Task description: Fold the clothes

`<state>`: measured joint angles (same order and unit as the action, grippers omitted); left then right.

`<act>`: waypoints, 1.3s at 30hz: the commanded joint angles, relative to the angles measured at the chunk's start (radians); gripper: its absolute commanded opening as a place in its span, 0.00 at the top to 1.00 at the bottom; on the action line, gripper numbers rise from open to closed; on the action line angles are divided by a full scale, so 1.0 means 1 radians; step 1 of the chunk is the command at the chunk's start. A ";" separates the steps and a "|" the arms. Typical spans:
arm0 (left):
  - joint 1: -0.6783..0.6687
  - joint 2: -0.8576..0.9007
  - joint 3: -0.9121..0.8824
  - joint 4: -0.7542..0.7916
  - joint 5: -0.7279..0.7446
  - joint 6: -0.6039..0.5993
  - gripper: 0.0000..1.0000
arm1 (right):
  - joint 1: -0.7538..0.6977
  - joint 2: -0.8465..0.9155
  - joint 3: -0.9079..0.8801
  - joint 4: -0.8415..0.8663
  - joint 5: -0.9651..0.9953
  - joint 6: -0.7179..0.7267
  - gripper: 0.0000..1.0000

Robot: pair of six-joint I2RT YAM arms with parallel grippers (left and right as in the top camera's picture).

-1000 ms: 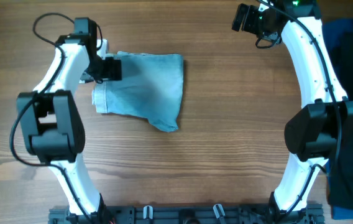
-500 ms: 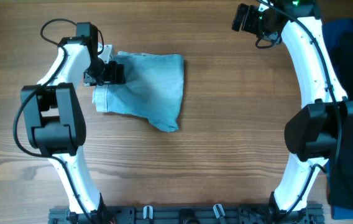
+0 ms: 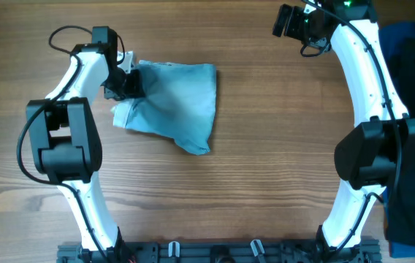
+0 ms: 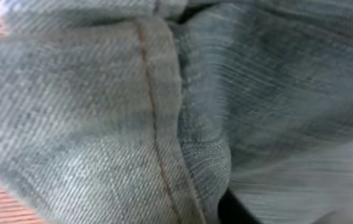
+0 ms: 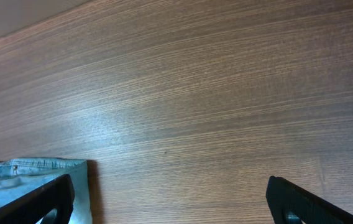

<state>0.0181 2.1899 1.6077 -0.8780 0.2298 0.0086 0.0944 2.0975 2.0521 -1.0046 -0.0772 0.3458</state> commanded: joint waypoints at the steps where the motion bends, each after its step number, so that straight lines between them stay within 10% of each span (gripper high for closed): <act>1: 0.011 0.079 -0.050 -0.034 -0.070 -0.017 0.96 | -0.002 0.000 0.001 0.002 0.014 -0.005 0.00; 18: 0.061 -0.389 -0.031 0.214 -0.068 -0.313 0.96 | -0.002 0.000 0.001 0.002 0.014 -0.005 0.00; 39: 0.637 -0.092 -0.033 0.180 -0.063 -0.591 0.96 | -0.002 0.000 0.001 0.002 0.014 -0.005 0.00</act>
<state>0.6331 2.0357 1.5642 -0.6617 0.1467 -0.4831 0.0944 2.0975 2.0521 -1.0046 -0.0772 0.3458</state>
